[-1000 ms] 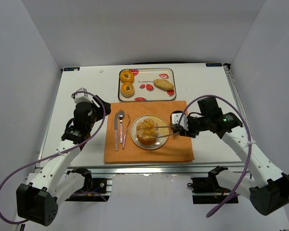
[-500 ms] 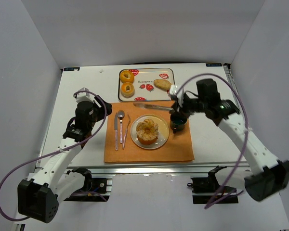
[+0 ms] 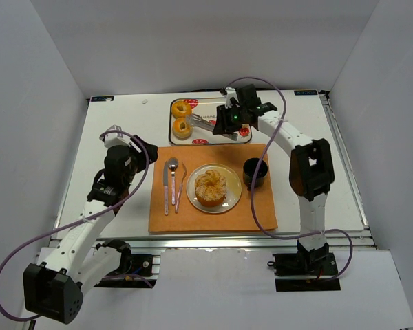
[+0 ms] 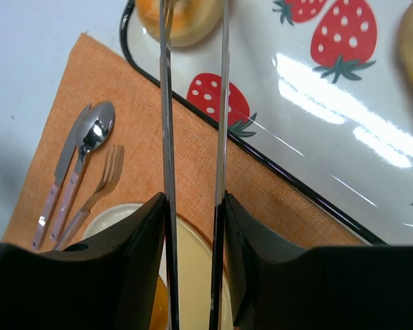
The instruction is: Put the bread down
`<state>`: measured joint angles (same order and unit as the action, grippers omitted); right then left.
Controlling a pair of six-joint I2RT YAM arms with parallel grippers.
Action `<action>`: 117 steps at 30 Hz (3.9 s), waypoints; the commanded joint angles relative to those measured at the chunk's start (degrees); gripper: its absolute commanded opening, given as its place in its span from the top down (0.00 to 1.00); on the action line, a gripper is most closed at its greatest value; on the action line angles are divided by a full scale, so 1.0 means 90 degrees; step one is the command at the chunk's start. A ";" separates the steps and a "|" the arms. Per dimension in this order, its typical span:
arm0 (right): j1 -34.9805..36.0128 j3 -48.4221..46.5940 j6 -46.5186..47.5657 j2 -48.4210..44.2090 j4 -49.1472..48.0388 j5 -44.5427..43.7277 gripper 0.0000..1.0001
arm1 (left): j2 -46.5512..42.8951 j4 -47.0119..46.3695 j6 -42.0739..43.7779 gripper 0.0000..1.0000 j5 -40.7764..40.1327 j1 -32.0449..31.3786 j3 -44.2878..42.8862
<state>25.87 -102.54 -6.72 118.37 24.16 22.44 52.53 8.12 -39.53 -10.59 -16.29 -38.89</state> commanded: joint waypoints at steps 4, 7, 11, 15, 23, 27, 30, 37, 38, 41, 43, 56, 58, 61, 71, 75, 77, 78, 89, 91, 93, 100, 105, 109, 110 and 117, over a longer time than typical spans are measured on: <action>-0.0110 -0.0531 -0.0913 0.0227 -0.0204 0.0017 0.56 | -0.0251 0.0035 -0.0217 0.23 -0.0239 0.0033 0.0015; -0.0120 -0.0424 -0.1078 0.0305 -0.0272 0.0124 0.51 | -0.0241 0.0045 -0.0247 0.23 -0.0249 0.0033 0.0015; -0.0130 -0.0277 -0.1303 0.0403 -0.0351 0.0358 0.50 | -0.0232 0.0152 -0.0218 0.23 -0.0249 0.0033 -0.0034; -0.0120 -0.0159 -0.1528 0.0471 -0.0419 0.0524 0.50 | -0.0251 0.0221 -0.0208 0.23 -0.0288 0.0033 -0.0063; -0.0140 -0.0091 -0.1900 0.0676 -0.0448 0.0515 0.50 | -0.0358 0.0289 -0.0286 0.24 -0.0327 0.0033 -0.0024; -0.0140 -0.0081 -0.2075 0.0754 -0.0477 0.0670 0.56 | -0.0378 0.0328 -0.0315 0.24 -0.0347 0.0033 -0.0053; -0.0140 -0.0003 -0.2212 0.0716 -0.0565 0.0885 0.70 | -0.0378 0.0299 -0.0335 0.24 -0.0347 0.0033 -0.0063; -0.0559 0.0309 -0.2301 -0.0045 -0.0878 0.1733 0.96 | -0.0359 0.0221 -0.0305 0.24 -0.0318 0.0033 -0.0132; -0.0695 0.0348 -0.2194 -0.0327 -0.0888 0.1900 0.98 | -0.0349 0.0202 -0.0286 0.24 -0.0298 0.0033 -0.0141; -0.0901 0.0582 -0.1337 -0.0932 -0.0568 0.2642 1.00 | -0.0300 0.0143 -0.0189 0.24 -0.0259 0.0033 -0.0209; -0.0999 0.0680 -0.0216 -0.1236 0.0104 0.3061 1.00 | -0.0280 0.0114 -0.0139 0.24 -0.0220 0.0033 -0.0268; -0.1107 0.3326 0.6753 -0.4703 0.4259 0.2322 1.00 | -0.0222 -0.0453 -0.0032 0.24 0.0239 0.0043 0.0083; -0.1107 0.3580 0.6782 -0.4967 0.4268 0.2224 1.00 | -0.0173 -0.0492 0.0007 0.24 0.0298 0.0043 0.0093; -0.1107 0.3805 0.6772 -0.5104 0.4230 0.2127 1.00 | -0.0075 -0.0541 0.0046 0.24 0.0434 0.0043 0.0074; -0.1107 0.4030 0.6216 -0.5017 0.3507 0.1687 0.67 | -0.0261 -0.0570 -0.0080 0.24 0.0503 0.0043 0.0210; -0.1107 0.3962 0.5904 -0.4959 0.3292 0.1823 0.56 | -0.0407 -0.0531 -0.0159 0.24 0.0454 0.0043 0.0279; -0.1107 0.3913 0.5786 -0.4968 0.3224 0.1853 0.52 | -0.0475 -0.0502 -0.0169 0.24 0.0425 0.0043 0.0288; -0.1107 0.3894 0.5747 -0.4968 0.3185 0.1891 0.52 | -0.0495 -0.0482 -0.0169 0.24 0.0415 0.0043 0.0279; -0.1097 0.3503 0.5395 -0.5193 0.3009 0.2331 0.49 | -0.0417 -0.0492 -0.0139 0.24 0.0444 0.0043 0.0201; -0.1107 0.3435 0.5337 -0.5271 0.2921 0.2380 0.48 | -0.0378 -0.0492 -0.0120 0.24 0.0444 0.0043 0.0181; -0.1107 0.3376 0.5327 -0.5319 0.2911 0.2477 0.48 | -0.0359 -0.0502 -0.0110 0.24 0.0464 0.0043 0.0171; -0.1145 0.3346 0.4784 -0.5505 0.2541 0.2362 0.54 | -0.0290 -0.0531 -0.0110 0.26 0.0503 0.0043 0.0132; -0.2022 0.3804 0.2625 -0.5720 0.0463 0.0958 1.00 | -0.0251 -0.0619 -0.0090 0.76 0.0600 0.0043 0.0142; -0.3106 0.4770 0.1364 -0.5730 -0.1109 -0.0758 1.00 | -0.0222 -0.0687 -0.0061 1.00 0.0688 0.0043 0.0152; -0.3254 0.5285 0.1236 -0.5682 -0.1431 -0.1074 1.00 | -0.0193 -0.0716 -0.0042 1.00 0.0727 0.0043 0.0161; -0.4026 0.6822 0.1225 -0.4706 -0.3367 -0.1975 1.00 | 0.0158 -0.0785 0.0085 0.57 0.1438 0.0043 0.0103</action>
<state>-9.34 -43.72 6.81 73.41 6.04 9.82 52.64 2.11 -39.20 -2.50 -16.23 -36.47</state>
